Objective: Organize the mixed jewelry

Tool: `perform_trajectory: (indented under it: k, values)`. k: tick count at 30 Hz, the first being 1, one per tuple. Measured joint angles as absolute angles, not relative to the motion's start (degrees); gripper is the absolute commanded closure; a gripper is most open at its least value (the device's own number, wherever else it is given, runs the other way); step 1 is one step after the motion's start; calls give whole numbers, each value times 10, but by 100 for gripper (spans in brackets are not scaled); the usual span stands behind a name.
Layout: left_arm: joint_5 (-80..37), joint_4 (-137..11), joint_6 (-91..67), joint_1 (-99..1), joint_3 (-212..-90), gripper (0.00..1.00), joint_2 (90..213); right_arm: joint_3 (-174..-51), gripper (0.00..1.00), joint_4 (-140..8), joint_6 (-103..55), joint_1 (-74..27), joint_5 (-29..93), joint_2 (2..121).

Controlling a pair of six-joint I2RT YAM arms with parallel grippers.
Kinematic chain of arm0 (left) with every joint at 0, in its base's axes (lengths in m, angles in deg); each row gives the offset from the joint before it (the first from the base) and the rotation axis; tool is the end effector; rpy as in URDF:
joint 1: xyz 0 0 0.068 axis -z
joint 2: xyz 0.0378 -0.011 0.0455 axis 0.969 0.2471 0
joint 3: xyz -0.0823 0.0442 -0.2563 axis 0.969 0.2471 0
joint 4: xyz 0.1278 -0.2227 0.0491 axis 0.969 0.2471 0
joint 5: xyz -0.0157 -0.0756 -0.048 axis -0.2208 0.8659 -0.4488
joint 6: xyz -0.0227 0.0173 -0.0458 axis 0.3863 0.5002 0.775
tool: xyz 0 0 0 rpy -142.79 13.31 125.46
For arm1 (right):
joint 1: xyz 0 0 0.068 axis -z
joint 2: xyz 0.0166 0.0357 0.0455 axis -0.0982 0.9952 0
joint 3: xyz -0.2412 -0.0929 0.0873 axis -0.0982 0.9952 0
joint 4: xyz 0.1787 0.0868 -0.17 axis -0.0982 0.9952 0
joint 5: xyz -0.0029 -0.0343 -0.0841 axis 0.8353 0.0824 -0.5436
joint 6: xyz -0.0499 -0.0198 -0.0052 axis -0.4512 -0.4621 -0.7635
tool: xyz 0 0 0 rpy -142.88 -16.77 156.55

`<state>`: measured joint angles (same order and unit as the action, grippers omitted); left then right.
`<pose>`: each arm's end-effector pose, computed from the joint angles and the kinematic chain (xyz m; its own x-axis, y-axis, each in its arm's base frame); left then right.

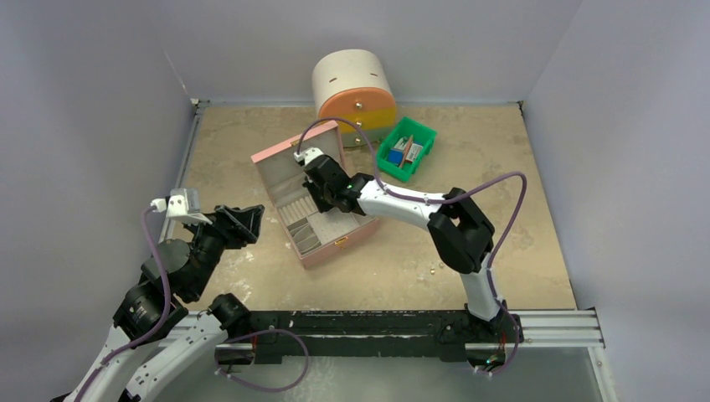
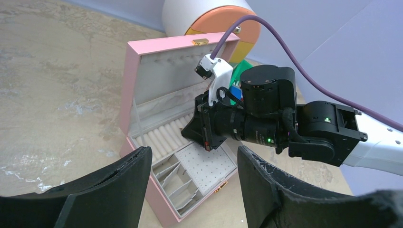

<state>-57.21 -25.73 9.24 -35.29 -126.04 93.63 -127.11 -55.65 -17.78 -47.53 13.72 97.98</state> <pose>0.0532 -0.0238 0.3571 -0.1819 -0.4826 -0.8568 0.1526 0.8469 -0.5094 0.2884 0.3741 0.2230 -0.5177 -0.3227 -0.7924 -0.5963 0.8002 0.0638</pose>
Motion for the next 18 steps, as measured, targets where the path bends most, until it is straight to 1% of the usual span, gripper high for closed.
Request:
perform_trajectory:
  k: [5,9,12,18]
  values:
    - [-572,-257,92,-354,-1260,34,936,-1271,90,-561,-175,-474,139,982]
    - [-572,-257,92,-354,-1260,34,936,-1271,88,-562,-173,-472,142,982]
    - [-573,-255,93,-354,-1260,34,937,-1263,84,-569,-172,-471,147,976]
    - [-573,-255,93,-356,-1260,34,942,-1231,75,-570,-164,-467,155,936]
